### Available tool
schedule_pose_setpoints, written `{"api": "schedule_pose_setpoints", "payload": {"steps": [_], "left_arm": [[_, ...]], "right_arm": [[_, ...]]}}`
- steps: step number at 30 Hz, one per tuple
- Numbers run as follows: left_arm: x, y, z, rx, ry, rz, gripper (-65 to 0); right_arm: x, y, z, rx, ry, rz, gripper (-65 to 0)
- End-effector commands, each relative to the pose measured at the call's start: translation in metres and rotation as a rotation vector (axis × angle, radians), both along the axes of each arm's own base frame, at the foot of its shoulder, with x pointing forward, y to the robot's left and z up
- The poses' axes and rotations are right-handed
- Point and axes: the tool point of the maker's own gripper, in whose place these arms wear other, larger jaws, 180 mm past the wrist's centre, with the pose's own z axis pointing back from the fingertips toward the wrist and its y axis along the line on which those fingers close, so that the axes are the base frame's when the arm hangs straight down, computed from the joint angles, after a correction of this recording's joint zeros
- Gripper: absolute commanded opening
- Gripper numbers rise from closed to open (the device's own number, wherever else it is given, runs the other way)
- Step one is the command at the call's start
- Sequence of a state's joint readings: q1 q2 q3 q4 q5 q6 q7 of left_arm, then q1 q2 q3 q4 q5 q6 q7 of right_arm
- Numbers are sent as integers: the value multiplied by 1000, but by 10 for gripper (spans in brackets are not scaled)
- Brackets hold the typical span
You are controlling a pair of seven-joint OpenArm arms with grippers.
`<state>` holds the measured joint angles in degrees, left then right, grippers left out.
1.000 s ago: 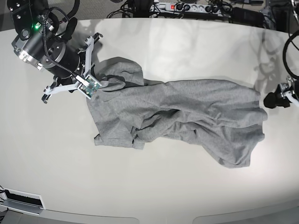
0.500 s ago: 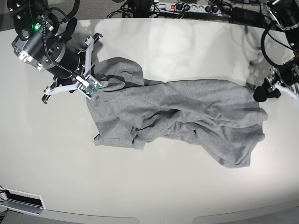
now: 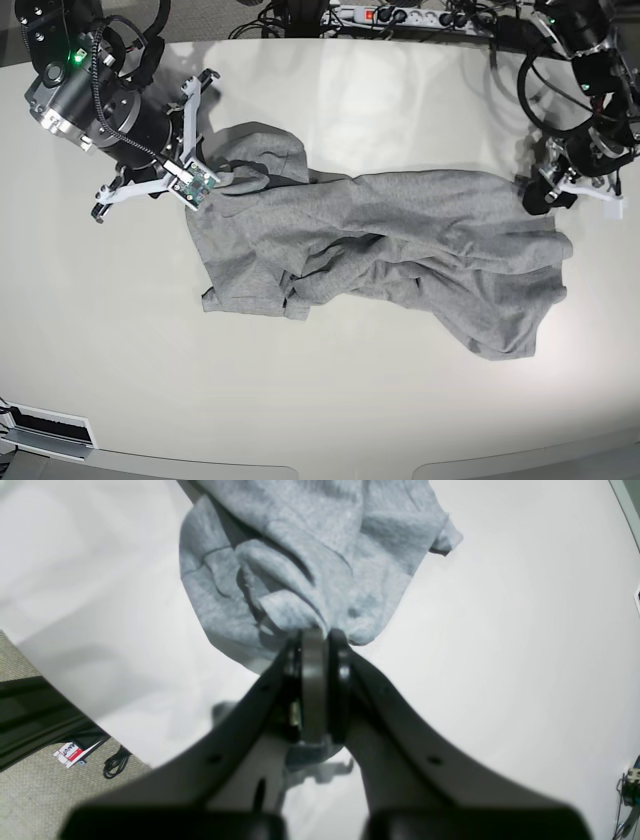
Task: Layout the t-shirt on the table in an organized manner, then fold the t-shirt properly
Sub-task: 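Release with the left gripper and regrasp the shirt hem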
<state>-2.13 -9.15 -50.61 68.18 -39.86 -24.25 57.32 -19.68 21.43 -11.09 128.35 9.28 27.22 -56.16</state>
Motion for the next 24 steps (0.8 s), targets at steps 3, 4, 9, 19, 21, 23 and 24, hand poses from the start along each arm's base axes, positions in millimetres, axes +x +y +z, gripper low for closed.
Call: {"api": "schedule_pose_setpoints", "payload": {"steps": [3,4,9,19,21,23,24], "left_arm": [[23,-3,18,-7,-80,4,-334],[27,-4,20,-9,-88,4,-334],[47,-2,34,12,-120,-6,-374],[47,-23,60,-11,-109,-291,-650],[44,-20,70,36,-83,-376,-650],[43,-14,82,104,-61,-451,-650],[44,-9,89,146,-56,-478,-650]], "right_arm": [[5,2,9,14,-34,10,-650],[5,2,9,14,-34,10,-650],[5,2,9,14,-34,9,-650],[-5,4,6,-15,-9,127,-650],[-6,-4,4,-50,-1,130,-650],[-6,-13,2,-83,6,117,-650],[-5,-17,2,-94,4,109,-650]]}}
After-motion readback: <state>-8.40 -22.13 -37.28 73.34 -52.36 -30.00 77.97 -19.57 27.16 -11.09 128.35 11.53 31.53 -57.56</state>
